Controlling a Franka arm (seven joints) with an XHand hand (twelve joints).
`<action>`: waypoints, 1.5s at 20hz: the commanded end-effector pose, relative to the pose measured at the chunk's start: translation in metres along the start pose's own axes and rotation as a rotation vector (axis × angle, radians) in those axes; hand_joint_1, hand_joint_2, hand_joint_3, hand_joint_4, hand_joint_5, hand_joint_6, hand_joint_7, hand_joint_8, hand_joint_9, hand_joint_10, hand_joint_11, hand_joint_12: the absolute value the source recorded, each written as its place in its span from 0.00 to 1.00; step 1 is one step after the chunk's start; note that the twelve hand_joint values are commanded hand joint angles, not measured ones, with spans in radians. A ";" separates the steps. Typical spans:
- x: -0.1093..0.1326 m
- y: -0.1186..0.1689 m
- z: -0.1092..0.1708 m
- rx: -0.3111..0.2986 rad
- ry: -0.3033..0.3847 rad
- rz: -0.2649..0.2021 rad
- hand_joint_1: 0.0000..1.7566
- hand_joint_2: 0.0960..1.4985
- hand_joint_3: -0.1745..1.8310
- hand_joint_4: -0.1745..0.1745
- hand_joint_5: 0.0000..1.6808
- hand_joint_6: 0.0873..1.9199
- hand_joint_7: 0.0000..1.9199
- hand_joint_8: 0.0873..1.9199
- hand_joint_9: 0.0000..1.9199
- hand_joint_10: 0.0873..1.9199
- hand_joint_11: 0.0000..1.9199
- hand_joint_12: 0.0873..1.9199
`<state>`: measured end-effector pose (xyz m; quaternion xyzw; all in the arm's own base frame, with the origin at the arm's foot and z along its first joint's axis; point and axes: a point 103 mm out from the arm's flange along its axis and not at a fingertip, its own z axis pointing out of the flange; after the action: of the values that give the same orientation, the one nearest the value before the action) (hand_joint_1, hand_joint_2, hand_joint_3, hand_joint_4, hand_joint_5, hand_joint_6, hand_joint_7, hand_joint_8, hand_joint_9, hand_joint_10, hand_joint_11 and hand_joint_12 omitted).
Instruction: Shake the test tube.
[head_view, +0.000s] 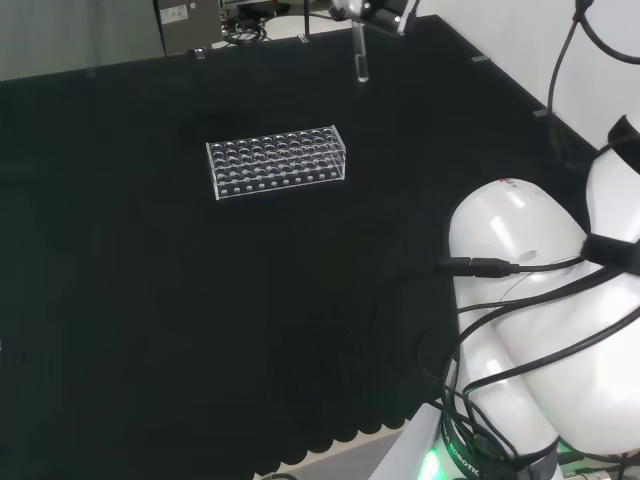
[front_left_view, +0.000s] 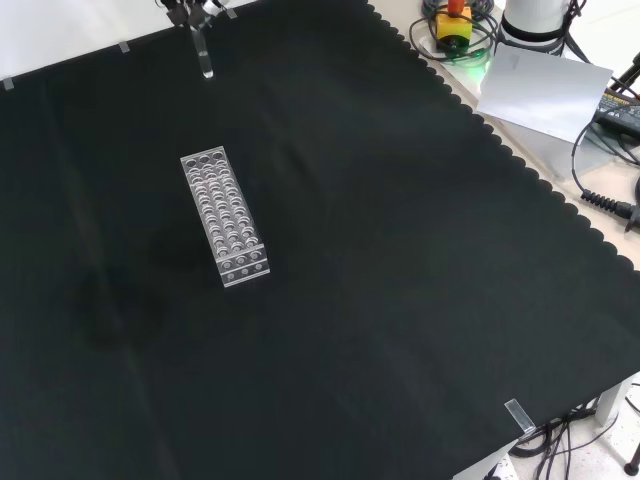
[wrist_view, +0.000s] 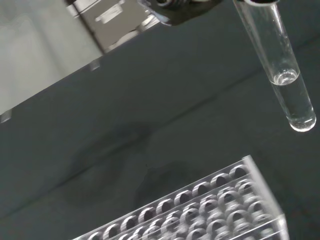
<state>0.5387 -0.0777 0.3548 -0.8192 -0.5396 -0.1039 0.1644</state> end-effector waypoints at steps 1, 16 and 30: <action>-0.009 0.001 -0.005 -0.020 -0.020 0.033 0.87 0.65 0.09 0.00 0.64 0.42 0.86 0.30 0.84 0.39 0.55 0.43; 0.131 -0.024 0.054 0.121 0.121 -0.227 0.87 0.65 0.09 0.00 0.64 0.42 0.86 0.30 0.84 0.39 0.55 0.43; 0.187 -0.034 0.078 0.182 0.143 -0.307 0.87 0.65 0.09 0.00 0.64 0.42 0.86 0.30 0.84 0.39 0.55 0.43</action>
<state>0.5736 0.1273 0.3584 -0.6951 -0.6596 -0.1376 0.2505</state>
